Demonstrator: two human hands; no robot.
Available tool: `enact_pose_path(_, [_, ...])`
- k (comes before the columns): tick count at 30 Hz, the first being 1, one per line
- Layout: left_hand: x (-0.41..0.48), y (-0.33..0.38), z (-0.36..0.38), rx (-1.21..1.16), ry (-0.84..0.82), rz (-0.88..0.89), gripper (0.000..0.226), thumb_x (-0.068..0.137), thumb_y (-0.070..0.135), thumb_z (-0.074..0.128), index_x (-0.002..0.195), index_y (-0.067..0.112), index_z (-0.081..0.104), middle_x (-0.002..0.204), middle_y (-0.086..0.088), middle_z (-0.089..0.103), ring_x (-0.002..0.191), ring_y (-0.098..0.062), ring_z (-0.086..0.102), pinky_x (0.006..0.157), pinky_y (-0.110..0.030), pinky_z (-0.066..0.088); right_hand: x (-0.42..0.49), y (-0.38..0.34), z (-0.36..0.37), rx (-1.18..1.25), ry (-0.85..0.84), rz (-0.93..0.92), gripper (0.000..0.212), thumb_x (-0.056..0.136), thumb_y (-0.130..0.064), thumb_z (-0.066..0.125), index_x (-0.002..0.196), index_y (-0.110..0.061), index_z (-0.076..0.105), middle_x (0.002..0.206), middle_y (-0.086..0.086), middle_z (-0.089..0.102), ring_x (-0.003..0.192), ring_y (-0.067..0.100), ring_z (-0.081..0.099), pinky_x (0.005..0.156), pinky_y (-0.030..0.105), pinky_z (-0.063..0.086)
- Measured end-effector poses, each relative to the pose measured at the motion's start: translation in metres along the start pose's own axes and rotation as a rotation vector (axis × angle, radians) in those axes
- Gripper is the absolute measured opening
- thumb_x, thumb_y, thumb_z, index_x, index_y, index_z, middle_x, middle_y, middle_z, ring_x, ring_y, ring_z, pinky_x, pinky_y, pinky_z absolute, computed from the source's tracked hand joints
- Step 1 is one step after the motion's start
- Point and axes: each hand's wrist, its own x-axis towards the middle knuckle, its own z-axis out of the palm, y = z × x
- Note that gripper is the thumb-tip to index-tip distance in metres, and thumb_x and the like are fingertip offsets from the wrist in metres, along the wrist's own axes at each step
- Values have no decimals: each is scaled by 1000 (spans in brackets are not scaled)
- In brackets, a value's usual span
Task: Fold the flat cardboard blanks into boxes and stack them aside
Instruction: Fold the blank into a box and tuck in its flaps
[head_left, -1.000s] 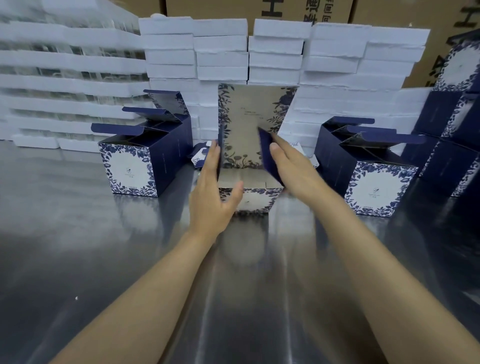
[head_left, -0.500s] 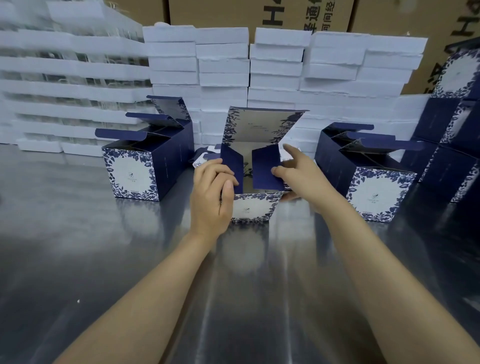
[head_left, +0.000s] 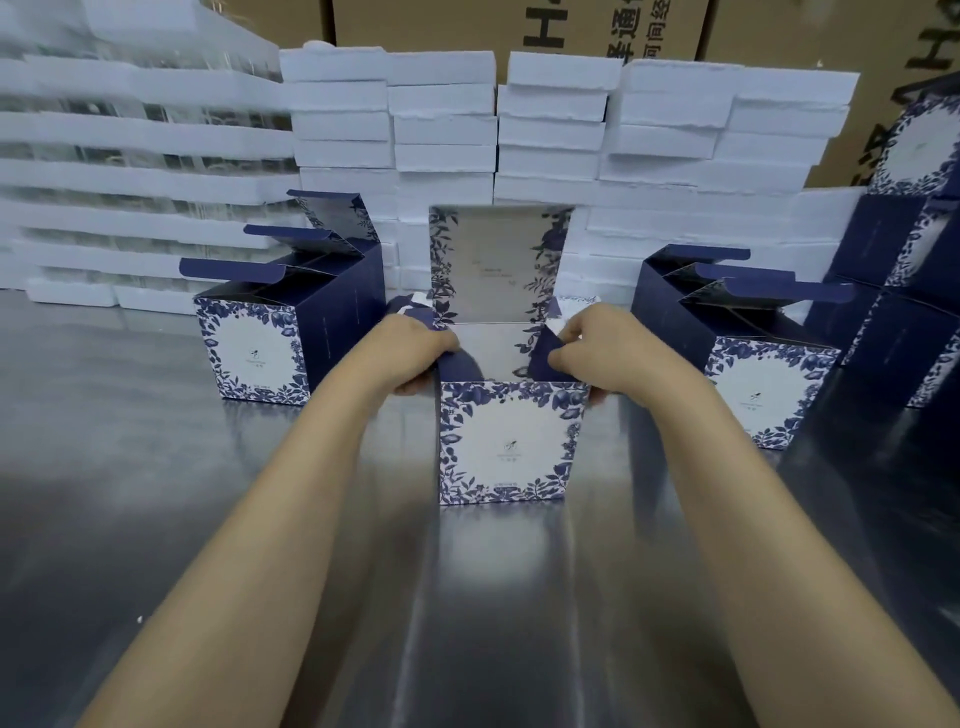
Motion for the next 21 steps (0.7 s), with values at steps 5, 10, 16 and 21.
enact_pose_path(5, [-6,10,-7,137,-66,-28,29,87,4,51,59,11,47,38,3,49,29,-6,44,34,-11,35,5,0,4,-48,-20,20,36,89,-24,55,60,-11,38,49,6,48,33,14,48,38,18,33])
enact_pose_path(10, [-13,17,-6,293,-97,31,42,84,-6,47,46,11,43,33,2,43,29,-7,42,35,-14,34,4,8,5,152,-57,53,24,89,-23,53,68,-11,47,54,4,46,41,16,38,50,25,33])
enact_pose_path(16, [-17,22,-3,363,-29,47,28,94,6,52,67,13,48,38,5,53,28,1,48,30,-11,35,6,7,3,9,10,9,40,82,-12,54,52,-16,28,45,0,31,49,18,26,49,28,22])
enact_pose_path(21, [-20,21,-17,476,-90,19,40,94,28,56,60,7,51,43,1,56,33,-9,55,41,-13,43,-1,5,1,-5,-7,-9,51,92,-39,53,50,-14,40,40,-2,45,41,18,42,52,26,36])
